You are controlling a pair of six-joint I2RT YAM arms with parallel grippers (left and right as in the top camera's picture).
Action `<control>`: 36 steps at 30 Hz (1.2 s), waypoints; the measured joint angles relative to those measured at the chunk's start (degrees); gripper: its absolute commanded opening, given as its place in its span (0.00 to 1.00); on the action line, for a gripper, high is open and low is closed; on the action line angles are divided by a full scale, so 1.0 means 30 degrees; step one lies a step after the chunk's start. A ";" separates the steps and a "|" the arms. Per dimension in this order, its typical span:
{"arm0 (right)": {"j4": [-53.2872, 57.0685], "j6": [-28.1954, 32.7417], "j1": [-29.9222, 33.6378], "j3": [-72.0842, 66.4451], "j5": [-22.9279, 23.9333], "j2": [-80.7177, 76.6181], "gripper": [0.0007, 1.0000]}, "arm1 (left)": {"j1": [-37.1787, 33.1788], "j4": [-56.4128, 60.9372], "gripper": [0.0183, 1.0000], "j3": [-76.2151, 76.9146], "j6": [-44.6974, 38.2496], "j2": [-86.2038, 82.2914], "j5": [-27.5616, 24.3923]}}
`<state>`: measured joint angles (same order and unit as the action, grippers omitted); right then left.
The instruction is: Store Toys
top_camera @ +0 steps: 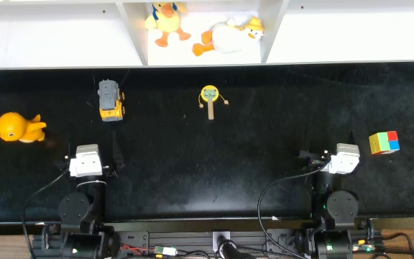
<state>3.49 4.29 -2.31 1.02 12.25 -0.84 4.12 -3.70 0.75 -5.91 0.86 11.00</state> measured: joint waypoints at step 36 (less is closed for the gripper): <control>-0.0007 0.0000 0.0007 0.0000 0.0000 0.0000 1.00 | -1.2699 -1.2495 1.00 1.3777 -0.4000 1.3894 -1.0841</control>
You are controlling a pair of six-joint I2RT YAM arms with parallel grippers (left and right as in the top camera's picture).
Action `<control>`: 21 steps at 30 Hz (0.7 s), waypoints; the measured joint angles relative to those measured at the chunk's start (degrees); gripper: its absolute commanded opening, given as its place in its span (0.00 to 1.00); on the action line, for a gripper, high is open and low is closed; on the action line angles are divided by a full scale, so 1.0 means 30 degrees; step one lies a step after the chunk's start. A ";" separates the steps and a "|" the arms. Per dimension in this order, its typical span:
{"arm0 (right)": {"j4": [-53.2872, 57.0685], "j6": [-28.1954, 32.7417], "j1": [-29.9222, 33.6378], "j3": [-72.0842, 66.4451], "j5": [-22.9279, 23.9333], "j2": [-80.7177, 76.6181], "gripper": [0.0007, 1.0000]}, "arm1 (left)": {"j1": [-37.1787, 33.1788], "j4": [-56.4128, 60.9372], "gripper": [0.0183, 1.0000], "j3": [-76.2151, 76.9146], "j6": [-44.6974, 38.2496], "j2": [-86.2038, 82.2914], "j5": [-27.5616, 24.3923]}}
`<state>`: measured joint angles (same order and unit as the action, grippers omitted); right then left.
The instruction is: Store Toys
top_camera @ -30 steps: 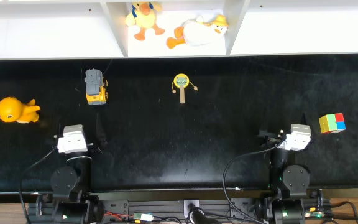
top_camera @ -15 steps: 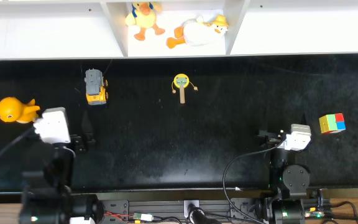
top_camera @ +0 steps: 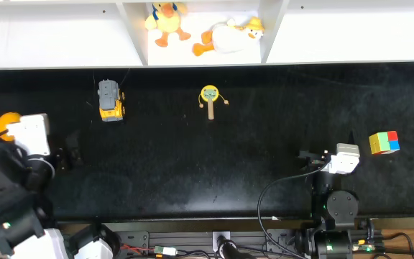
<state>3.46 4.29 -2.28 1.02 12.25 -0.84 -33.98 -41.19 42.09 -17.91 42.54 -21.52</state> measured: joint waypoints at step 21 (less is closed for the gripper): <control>0.0007 0.0000 -0.0007 0.0000 -0.0007 0.0000 1.00 | -0.5661 0.0918 0.99 0.0036 -0.6317 0.4896 -0.5136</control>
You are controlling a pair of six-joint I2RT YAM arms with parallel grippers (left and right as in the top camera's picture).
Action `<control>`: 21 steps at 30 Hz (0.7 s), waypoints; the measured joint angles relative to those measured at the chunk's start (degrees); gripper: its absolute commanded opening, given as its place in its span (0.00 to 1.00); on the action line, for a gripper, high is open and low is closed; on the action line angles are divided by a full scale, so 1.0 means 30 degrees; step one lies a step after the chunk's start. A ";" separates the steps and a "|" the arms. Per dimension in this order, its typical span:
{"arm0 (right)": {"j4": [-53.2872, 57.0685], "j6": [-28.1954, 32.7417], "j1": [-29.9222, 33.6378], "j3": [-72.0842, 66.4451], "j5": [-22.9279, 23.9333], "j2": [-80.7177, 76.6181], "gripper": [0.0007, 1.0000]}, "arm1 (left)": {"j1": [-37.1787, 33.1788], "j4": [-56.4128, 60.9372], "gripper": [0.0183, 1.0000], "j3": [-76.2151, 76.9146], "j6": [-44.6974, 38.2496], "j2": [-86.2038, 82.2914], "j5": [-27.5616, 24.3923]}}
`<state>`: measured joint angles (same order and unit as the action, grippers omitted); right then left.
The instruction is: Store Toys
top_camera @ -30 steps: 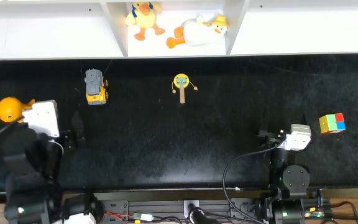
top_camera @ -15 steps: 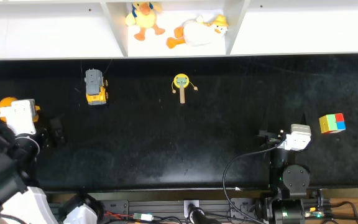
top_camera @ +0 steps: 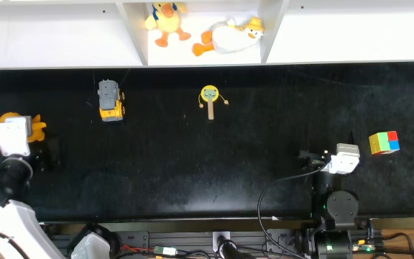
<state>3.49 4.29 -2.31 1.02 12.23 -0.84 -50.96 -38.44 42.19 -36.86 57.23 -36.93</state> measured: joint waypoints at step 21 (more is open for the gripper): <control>0.0000 0.0000 0.0007 0.0000 0.0007 0.0000 0.99 | -0.4444 -0.1887 0.99 0.0357 -0.3381 -0.0233 0.0925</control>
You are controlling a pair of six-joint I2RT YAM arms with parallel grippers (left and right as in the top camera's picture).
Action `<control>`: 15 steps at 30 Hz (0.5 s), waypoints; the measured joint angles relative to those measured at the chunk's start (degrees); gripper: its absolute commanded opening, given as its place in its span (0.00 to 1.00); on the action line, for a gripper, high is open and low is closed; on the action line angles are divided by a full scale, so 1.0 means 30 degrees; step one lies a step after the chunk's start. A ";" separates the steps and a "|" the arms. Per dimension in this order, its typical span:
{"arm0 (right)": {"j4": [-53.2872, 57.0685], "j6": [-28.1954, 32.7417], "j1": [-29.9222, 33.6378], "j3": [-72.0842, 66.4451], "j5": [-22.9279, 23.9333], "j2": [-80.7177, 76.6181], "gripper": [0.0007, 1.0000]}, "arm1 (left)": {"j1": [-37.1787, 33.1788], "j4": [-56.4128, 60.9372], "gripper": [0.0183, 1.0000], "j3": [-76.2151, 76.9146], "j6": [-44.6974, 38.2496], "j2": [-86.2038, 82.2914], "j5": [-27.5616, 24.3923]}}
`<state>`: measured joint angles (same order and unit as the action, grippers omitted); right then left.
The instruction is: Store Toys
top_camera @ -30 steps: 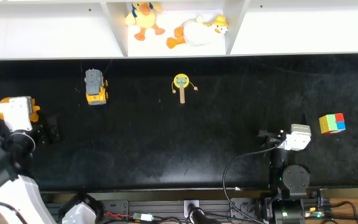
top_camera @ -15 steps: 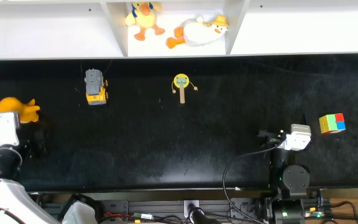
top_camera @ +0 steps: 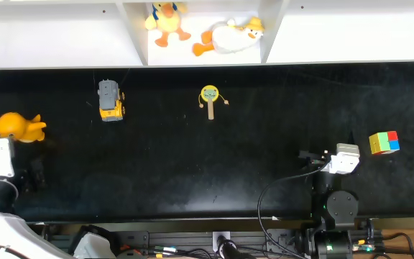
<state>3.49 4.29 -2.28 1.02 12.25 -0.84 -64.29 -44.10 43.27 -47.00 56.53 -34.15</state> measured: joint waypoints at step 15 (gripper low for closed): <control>0.0000 0.0007 0.0000 0.0000 0.0000 0.0000 1.00 | -0.0335 0.1683 1.00 0.2375 -0.1013 0.5064 -0.0168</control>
<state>3.49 4.32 -2.28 1.02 12.25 -0.84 -65.30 -39.05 50.39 -50.04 71.72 -34.65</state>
